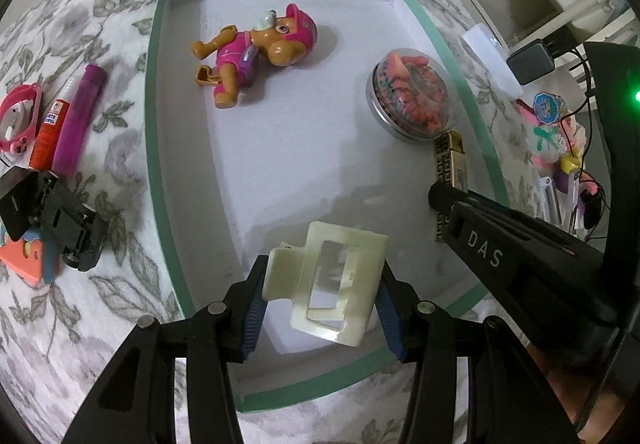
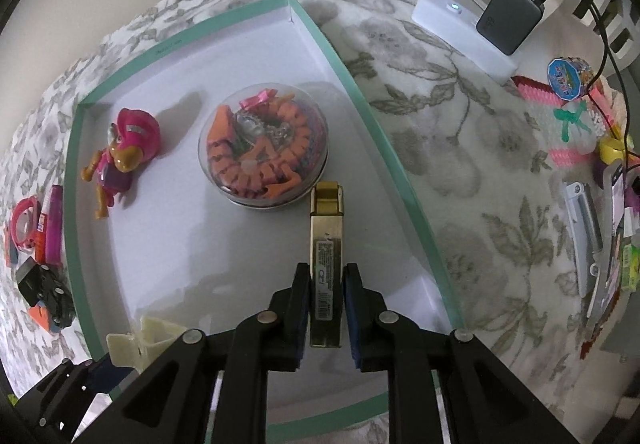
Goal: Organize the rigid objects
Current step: 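Carry the box and clip into the tray and release both, then move both grippers back toward the black toy car and charger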
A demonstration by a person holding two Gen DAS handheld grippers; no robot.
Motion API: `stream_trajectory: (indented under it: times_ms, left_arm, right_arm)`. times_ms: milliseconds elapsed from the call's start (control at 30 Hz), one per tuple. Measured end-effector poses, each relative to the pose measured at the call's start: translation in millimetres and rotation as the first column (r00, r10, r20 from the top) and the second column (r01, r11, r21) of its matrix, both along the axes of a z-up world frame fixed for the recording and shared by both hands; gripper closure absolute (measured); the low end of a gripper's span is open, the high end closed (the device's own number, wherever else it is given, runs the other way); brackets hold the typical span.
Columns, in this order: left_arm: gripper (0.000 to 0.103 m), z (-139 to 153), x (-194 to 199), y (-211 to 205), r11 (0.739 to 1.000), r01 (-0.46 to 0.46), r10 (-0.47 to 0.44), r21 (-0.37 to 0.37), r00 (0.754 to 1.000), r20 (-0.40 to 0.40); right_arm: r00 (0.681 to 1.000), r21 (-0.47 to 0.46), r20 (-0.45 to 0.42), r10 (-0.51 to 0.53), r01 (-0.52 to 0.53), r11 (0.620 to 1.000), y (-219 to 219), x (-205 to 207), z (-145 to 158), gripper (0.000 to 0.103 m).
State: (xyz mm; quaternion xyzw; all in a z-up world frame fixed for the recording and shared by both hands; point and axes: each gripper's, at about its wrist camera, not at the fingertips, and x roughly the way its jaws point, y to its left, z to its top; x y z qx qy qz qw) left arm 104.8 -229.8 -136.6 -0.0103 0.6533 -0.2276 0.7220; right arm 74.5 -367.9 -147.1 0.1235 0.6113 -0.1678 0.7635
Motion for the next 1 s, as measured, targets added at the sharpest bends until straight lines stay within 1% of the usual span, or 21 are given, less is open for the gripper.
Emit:
stream_trajectory:
  times_ms: [33, 100, 267, 333, 400, 633, 800, 867, 900, 1000]
  left_arm:
    - [0.052, 0, 1, 1, 1.000, -0.003, 0.003, 0.005, 1.000, -0.002]
    - [0.050, 2, 1, 4, 1.000, -0.008, 0.009, 0.008, 1.000, -0.006]
    - [0.044, 13, 3, 8, 1.000, -0.018, 0.018, -0.011, 1.000, 0.006]
    - [0.041, 20, 2, 9, 1.000, -0.014, 0.014, -0.019, 1.000, 0.014]
    - [0.040, 27, 2, 9, 1.000, -0.012, 0.012, -0.025, 1.000, 0.027]
    - [0.040, 52, 4, 23, 0.998, -0.034, 0.037, -0.047, 0.997, 0.067]
    - [0.040, 61, 11, 37, 0.997, -0.076, 0.079, -0.030, 0.992, 0.096]
    - [0.040, 63, 15, 46, 0.994, -0.105, 0.108, -0.030, 0.990, 0.094]
    - [0.040, 63, 17, 50, 0.992, -0.119, 0.122, -0.031, 0.988, 0.094]
    - [0.039, 65, 22, 63, 0.987, -0.159, 0.161, -0.029, 0.982, 0.099]
  right_arm:
    - [1.000, -0.006, -0.001, 0.002, -0.002, 1.000, 1, -1, 1, 0.066]
    - [1.000, -0.018, 0.002, 0.005, -0.005, 1.000, 5, 4, 4, 0.061]
    - [0.999, -0.044, 0.041, 0.013, -0.011, 0.999, 11, 9, 25, 0.060]
    - [0.998, -0.054, 0.061, 0.015, -0.012, 0.998, 14, 9, 35, 0.058]
    - [0.997, -0.066, 0.079, 0.015, -0.009, 0.998, 16, 9, 46, 0.056]
    - [0.987, -0.106, 0.155, 0.035, -0.019, 0.994, 23, 4, 82, 0.055]
    - [0.981, -0.128, 0.191, 0.047, -0.023, 0.991, 22, 9, 93, 0.055]
    - [0.978, -0.136, 0.202, 0.050, -0.022, 0.990, 23, 9, 96, 0.048]
    - [0.977, -0.140, 0.209, 0.050, -0.021, 0.990, 24, 9, 98, 0.042]
    - [0.974, -0.147, 0.220, 0.059, -0.027, 0.989, 28, 10, 99, 0.041]
